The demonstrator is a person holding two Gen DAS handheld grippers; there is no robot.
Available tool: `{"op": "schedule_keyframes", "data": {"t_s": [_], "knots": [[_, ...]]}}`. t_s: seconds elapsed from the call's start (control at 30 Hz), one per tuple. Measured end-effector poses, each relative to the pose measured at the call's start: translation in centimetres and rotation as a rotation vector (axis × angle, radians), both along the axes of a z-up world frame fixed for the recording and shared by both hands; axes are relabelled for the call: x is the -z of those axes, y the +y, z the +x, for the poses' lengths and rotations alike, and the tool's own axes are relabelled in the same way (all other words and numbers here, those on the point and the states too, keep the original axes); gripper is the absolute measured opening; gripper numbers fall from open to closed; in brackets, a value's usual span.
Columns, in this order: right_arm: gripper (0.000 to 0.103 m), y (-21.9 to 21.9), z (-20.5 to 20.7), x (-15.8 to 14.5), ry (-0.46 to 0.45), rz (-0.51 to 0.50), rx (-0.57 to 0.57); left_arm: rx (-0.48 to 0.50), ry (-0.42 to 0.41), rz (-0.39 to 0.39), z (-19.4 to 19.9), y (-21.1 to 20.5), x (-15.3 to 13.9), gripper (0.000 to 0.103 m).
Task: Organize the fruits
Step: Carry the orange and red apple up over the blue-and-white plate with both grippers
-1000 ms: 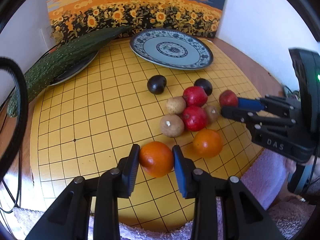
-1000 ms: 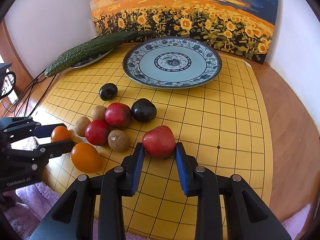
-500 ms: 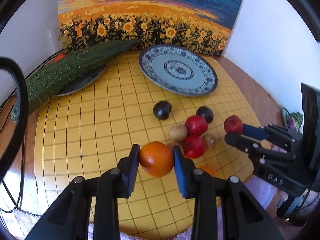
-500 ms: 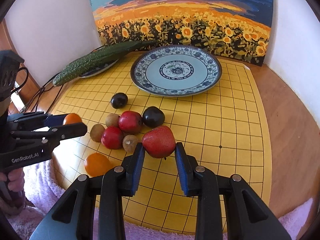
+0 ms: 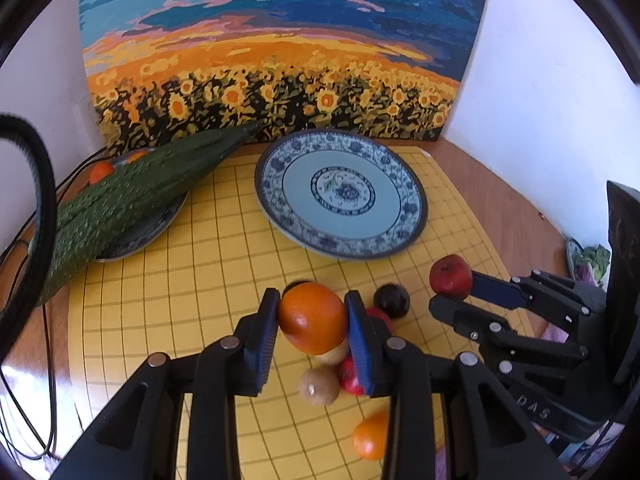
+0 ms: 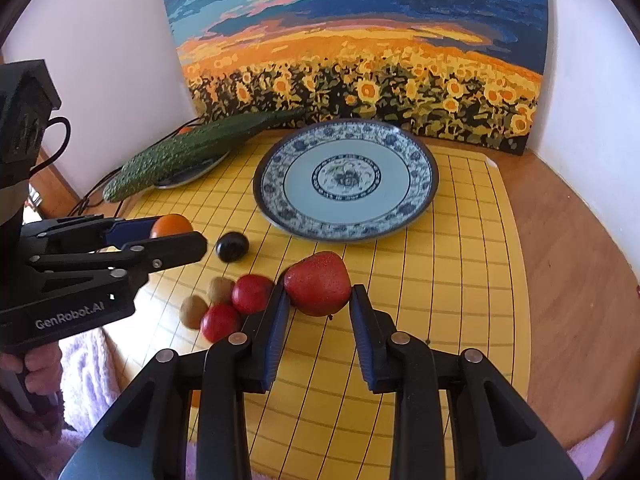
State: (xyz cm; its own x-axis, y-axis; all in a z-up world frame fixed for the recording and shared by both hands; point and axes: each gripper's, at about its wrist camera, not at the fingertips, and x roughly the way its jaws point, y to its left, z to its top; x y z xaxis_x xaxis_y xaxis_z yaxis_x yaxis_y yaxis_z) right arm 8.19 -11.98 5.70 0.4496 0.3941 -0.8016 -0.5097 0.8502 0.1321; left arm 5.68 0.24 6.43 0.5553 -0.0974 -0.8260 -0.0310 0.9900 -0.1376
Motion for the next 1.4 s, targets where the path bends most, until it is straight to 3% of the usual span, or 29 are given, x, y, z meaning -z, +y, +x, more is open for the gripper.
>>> {"op": "schedule_keyframes", "data": {"t_s": [0.73,1.4], "knots": [[0.032,1.8,7.4,-0.5,-0.014,0.022,0.024,-0.024,-0.026,-0.016,8.3,-0.4,-0.7,0.034],[0.032,2.6,12.9,3.6,0.006,-0.003,0.028,-0.054,0.023,-0.041,14.8,0.1,2.7,0.034]]}}
